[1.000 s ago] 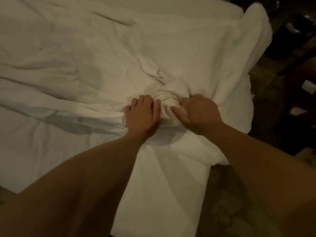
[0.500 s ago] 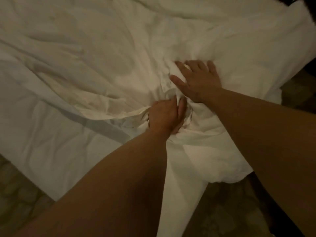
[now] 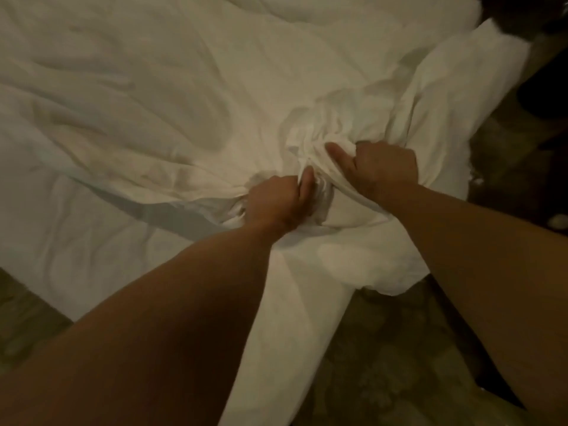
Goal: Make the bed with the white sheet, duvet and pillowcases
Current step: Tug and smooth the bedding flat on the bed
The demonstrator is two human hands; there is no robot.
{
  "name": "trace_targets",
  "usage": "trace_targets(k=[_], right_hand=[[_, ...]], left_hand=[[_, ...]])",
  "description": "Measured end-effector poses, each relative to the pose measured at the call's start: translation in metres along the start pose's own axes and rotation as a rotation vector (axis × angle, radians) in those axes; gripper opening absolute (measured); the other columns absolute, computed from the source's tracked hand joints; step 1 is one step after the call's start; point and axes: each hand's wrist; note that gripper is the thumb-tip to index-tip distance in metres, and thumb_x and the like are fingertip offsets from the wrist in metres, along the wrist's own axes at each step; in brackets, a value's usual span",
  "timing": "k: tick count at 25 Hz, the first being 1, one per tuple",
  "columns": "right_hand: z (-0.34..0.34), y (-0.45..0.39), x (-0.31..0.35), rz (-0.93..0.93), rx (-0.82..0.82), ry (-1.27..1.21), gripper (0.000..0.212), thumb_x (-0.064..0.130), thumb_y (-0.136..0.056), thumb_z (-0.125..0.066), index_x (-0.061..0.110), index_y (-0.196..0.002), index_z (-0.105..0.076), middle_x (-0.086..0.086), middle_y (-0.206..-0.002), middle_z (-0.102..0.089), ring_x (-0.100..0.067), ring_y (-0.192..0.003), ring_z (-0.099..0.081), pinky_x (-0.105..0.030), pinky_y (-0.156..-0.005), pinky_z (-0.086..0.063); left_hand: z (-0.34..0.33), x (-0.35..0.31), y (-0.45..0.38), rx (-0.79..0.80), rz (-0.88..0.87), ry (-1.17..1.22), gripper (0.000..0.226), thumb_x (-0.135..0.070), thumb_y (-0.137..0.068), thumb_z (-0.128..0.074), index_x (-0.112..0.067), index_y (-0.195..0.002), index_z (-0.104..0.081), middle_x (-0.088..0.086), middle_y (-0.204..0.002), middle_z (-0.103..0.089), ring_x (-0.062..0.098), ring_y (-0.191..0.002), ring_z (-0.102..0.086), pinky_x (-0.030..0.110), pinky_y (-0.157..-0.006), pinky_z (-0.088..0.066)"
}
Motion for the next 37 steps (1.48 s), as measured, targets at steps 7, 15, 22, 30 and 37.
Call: trace_targets(k=[7,15,22,30,37], right_hand=[[0.015,0.145,-0.076,-0.087,0.16,0.139,0.11,0.085,-0.071,0.015,0.015,-0.1,-0.065,0.0,-0.068,-0.045,-0.021,-0.059,-0.046,-0.033,-0.058,-0.039],[-0.005,0.172,-0.085,-0.313,-0.28,-0.085,0.075,0.071,-0.096,-0.031,0.005,-0.117,-0.057,-0.019,-0.123,-0.055,-0.039,-0.114,-0.05,-0.049,-0.093,-0.042],[0.001,0.134,-0.093,0.123,0.115,0.035,0.064,0.053,-0.1,-0.012,0.025,-0.11,-0.068,-0.006,-0.104,-0.07,-0.031,-0.106,-0.057,-0.045,-0.101,-0.032],[-0.048,0.216,-0.125,-0.246,0.268,-0.19,0.041,0.033,-0.105,-0.046,0.009,-0.137,-0.055,-0.022,-0.096,-0.067,-0.033,-0.075,-0.062,-0.038,-0.063,-0.049],[-0.052,0.197,-0.106,-0.467,0.01,-0.33,0.052,0.048,-0.105,-0.036,0.01,-0.081,-0.064,-0.007,-0.071,-0.055,-0.03,-0.069,-0.058,-0.036,-0.064,-0.04]], left_hand=[[-0.019,-0.022,0.062,0.095,0.012,-0.144,0.057,-0.049,-0.105,-0.02,-0.015,-0.122,-0.063,0.016,-0.107,-0.069,0.037,-0.096,-0.065,0.04,-0.081,-0.045],[-0.024,-0.081,0.059,-0.241,-0.093,0.1,0.051,-0.049,-0.1,-0.026,-0.011,-0.109,-0.059,0.013,-0.102,-0.066,0.036,-0.097,-0.059,0.044,-0.084,-0.043],[-0.036,-0.137,0.044,-0.07,-0.15,0.091,0.028,-0.039,-0.105,-0.035,-0.021,-0.087,-0.045,0.012,-0.085,-0.067,0.034,-0.077,-0.063,0.036,-0.062,-0.036],[-0.103,-0.136,0.081,-0.037,-0.264,-0.037,0.031,-0.033,-0.099,-0.05,-0.019,-0.071,-0.05,0.002,-0.061,-0.056,0.028,-0.05,-0.057,0.028,-0.05,-0.035],[-0.082,-0.153,0.06,-0.019,-0.183,0.148,0.026,-0.038,-0.105,-0.039,-0.019,-0.088,-0.046,0.007,-0.08,-0.064,0.028,-0.07,-0.061,0.036,-0.06,-0.043]])
Point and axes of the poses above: each hand's wrist, its own y-axis away from the middle knuckle, its own z-axis out of the back of the hand, x = y × z
